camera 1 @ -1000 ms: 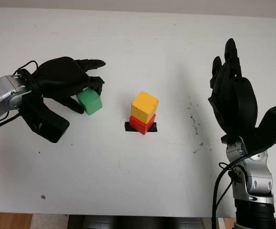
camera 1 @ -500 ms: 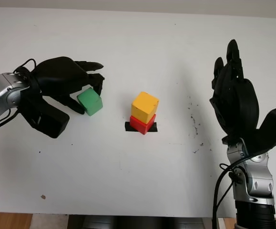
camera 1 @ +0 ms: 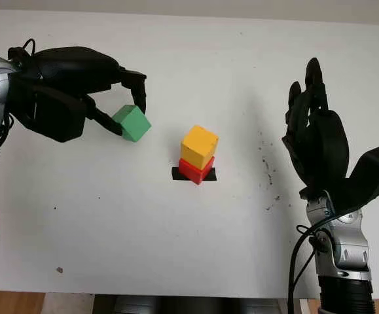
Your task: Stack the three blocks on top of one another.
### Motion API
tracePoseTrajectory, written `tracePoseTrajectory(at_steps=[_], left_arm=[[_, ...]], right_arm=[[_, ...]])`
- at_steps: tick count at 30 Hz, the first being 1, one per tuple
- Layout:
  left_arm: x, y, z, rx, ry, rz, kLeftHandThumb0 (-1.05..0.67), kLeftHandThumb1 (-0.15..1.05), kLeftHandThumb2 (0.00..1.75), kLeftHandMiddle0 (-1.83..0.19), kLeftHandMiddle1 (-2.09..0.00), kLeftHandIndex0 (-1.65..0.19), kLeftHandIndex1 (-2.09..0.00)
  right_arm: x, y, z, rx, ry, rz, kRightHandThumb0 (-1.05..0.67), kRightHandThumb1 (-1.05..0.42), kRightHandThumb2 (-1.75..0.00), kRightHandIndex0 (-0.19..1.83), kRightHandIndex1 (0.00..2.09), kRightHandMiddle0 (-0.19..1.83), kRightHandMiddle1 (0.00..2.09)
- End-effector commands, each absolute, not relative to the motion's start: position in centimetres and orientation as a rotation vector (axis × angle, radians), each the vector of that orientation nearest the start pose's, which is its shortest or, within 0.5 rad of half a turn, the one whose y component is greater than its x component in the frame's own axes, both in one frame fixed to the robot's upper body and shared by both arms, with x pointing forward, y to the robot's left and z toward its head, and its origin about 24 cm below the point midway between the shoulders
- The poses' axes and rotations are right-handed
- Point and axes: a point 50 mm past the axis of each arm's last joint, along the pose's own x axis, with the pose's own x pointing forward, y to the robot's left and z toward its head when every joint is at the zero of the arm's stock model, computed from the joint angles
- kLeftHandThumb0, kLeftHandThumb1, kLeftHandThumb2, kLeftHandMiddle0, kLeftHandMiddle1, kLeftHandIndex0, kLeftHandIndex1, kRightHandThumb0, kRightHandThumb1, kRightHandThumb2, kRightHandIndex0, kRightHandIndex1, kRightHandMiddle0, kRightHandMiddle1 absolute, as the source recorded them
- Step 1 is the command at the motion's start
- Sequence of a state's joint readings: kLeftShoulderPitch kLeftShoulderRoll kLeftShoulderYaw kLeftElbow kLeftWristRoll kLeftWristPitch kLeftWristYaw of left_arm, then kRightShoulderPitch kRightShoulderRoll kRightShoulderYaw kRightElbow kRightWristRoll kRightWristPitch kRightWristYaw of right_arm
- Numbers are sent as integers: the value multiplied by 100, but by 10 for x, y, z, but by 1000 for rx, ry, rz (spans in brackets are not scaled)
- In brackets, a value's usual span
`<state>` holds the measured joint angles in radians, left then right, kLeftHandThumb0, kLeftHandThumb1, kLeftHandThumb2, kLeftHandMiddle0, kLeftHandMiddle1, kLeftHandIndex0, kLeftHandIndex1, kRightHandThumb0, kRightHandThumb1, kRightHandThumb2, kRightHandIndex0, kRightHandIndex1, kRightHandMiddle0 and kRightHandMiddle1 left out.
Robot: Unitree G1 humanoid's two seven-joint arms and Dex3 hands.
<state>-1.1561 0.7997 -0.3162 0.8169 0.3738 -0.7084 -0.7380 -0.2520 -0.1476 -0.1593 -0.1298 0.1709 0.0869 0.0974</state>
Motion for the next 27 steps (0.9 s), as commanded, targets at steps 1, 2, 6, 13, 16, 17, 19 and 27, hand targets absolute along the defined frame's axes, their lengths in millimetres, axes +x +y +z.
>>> tracePoseTrajectory(at_steps=[1, 2, 6, 13, 16, 17, 19, 27], left_arm=[[365, 202, 291, 1517, -408, -713, -41, 101, 5, -27, -6, -37, -135], [365, 202, 291, 1516, -404, -715, -41, 101, 5, -27, -6, -37, -135], [365, 203, 293, 1496, -395, -710, -41, 102, 6, -27, -6, -35, -138], [366, 207, 295, 1133, -485, -671, -42, 101, 5, -29, -5, -41, -131], [368, 209, 292, 946, -508, -665, -47, 100, 5, -28, -5, -44, -124], [368, 209, 291, 887, -507, -666, -46, 99, 5, -29, -5, -47, -120], [369, 209, 287, 787, -496, -670, -46, 99, 5, -28, -5, -49, -118], [371, 203, 271, 578, -481, -688, -47, 101, 6, -21, -4, -46, -122]], right_arm=[[288, -187, 134, 21, -307, 32, -69, -105, -74, -19, 0, -19, 0], [287, -187, 133, 20, -307, 33, -69, -105, -75, -19, 0, -19, 0], [287, -187, 132, 31, -302, 30, -69, -105, -73, -19, 0, -19, 0], [288, -187, 131, 43, -299, 26, -69, -105, -72, -19, 0, -19, 0], [288, -187, 130, 52, -298, 24, -69, -105, -71, -19, 0, -19, 0], [289, -186, 130, 50, -298, 24, -69, -105, -71, -19, 0, -19, 0], [289, -186, 131, 38, -296, 26, -69, -105, -71, -19, 0, -19, 0], [289, -187, 130, 32, -297, 35, -69, -105, -71, -19, 0, -19, 0]])
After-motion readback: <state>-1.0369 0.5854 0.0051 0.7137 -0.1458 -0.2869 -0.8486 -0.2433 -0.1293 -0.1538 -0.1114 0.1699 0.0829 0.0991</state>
